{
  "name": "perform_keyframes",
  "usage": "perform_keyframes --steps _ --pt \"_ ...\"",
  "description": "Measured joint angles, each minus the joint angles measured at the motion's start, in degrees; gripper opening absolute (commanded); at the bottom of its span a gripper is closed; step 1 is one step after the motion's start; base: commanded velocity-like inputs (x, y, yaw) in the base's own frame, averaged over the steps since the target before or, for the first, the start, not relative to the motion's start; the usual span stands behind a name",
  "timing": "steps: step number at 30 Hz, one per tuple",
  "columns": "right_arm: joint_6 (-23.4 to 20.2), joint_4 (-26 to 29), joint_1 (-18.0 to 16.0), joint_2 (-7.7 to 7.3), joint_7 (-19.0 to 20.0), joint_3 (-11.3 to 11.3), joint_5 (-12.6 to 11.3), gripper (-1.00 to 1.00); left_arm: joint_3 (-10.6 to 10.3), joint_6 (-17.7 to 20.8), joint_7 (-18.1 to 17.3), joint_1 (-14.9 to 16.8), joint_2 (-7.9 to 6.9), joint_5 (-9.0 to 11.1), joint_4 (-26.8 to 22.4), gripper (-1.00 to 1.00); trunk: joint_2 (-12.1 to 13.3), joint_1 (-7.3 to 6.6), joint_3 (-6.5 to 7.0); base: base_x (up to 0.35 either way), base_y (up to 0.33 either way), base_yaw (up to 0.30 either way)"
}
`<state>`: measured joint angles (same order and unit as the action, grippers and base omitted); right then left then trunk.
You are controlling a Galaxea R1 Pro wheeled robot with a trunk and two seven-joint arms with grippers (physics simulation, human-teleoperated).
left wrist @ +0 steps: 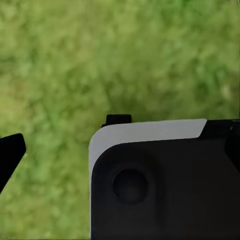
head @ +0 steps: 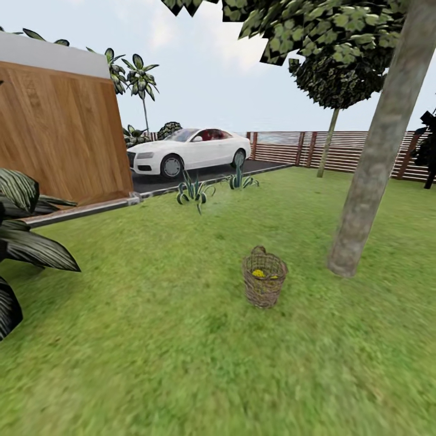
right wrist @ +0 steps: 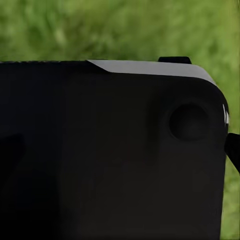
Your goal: Take the three Easter eggs out of the wicker basket on the lawn in the garden, then place them on the lawn next to a single tree (choose any tree) so that all three eggs are next to the same tree and none are left in the basket.
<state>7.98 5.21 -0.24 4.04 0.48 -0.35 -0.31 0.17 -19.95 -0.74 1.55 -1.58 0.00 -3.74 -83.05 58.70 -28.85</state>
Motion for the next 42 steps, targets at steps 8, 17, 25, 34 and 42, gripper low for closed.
perform_keyframes --steps 8,17,25,34,42 --pt "-0.2 0.0 0.0 0.07 0.0 0.0 0.0 1.0 0.0 0.0 0.0 0.0 0.03 0.0 0.0 1.0 0.0 0.0 0.0 0.301 0.171 0.0" --pt "-0.1 -0.1 0.0 -0.01 0.0 0.0 0.0 1.0 0.0 0.0 0.0 0.0 0.05 0.0 0.0 1.0 0.0 0.0 0.0 0.301 0.171 -0.004" --pt "-0.1 -0.1 0.0 -0.09 0.1 0.0 0.1 1.0 0.0 0.0 0.0 0.0 0.09 0.0 0.0 1.0 0.0 0.0 -0.08 0.303 0.146 -0.039" --pt "-0.1 -0.1 0.0 -0.12 0.1 -0.1 0.1 1.0 0.0 0.0 0.0 0.0 0.09 0.0 0.0 1.0 0.0 0.0 -0.09 0.313 0.102 -0.09" --pt "-0.1 -0.1 0.0 -0.1 0.1 -0.1 0.1 1.0 -0.1 0.0 0.0 0.0 0.09 0.0 0.0 1.0 0.0 0.0 -0.09 0.317 0.087 -0.263"
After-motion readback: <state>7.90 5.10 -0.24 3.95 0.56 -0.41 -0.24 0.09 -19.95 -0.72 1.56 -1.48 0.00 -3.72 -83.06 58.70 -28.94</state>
